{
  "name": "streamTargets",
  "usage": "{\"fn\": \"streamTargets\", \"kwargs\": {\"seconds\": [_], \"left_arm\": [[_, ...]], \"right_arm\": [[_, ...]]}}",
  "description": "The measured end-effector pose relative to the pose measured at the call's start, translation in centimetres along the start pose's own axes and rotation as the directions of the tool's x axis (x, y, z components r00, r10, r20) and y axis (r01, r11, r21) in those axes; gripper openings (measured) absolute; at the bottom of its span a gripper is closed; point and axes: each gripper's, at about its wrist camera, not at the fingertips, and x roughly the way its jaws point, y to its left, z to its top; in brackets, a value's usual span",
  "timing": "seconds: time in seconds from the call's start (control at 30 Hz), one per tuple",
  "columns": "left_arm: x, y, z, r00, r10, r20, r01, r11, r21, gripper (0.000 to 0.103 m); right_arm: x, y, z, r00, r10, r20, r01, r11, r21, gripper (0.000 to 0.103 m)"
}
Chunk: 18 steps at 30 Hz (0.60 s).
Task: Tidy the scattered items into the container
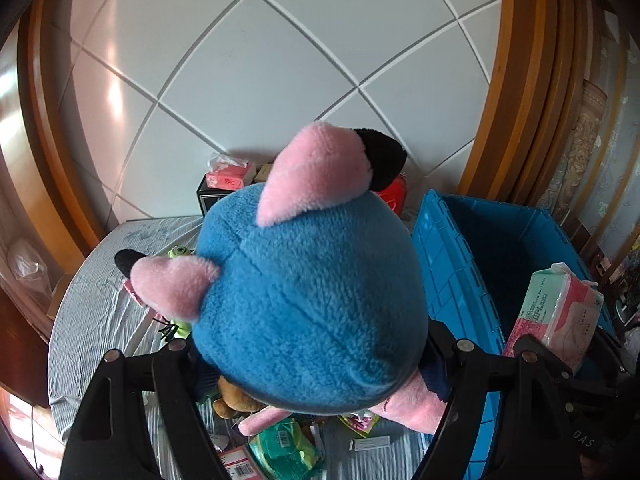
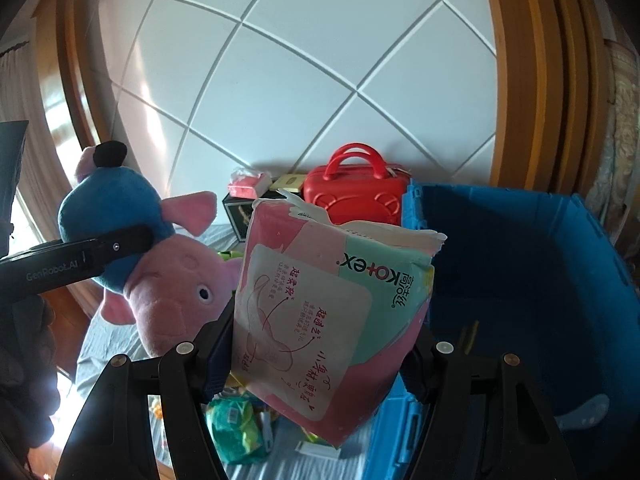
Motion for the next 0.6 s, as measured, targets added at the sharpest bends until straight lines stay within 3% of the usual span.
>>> {"fn": "streamTargets", "kwargs": {"seconds": [0.33, 0.6], "left_arm": [[0.0, -7.6, 1.7, 0.993, -0.119, 0.002, 0.119, 0.989, 0.092, 0.078], [-0.3, -13.6, 1.8, 0.978, -0.209, -0.011, 0.208, 0.961, 0.184, 0.078]], "right_arm": [[-4.1, -5.5, -1.0, 0.996, -0.069, 0.050, 0.063, 0.992, 0.113, 0.068], [-5.8, -10.0, -2.3, 0.986, -0.159, 0.044, 0.148, 0.970, 0.192, 0.068]]}}
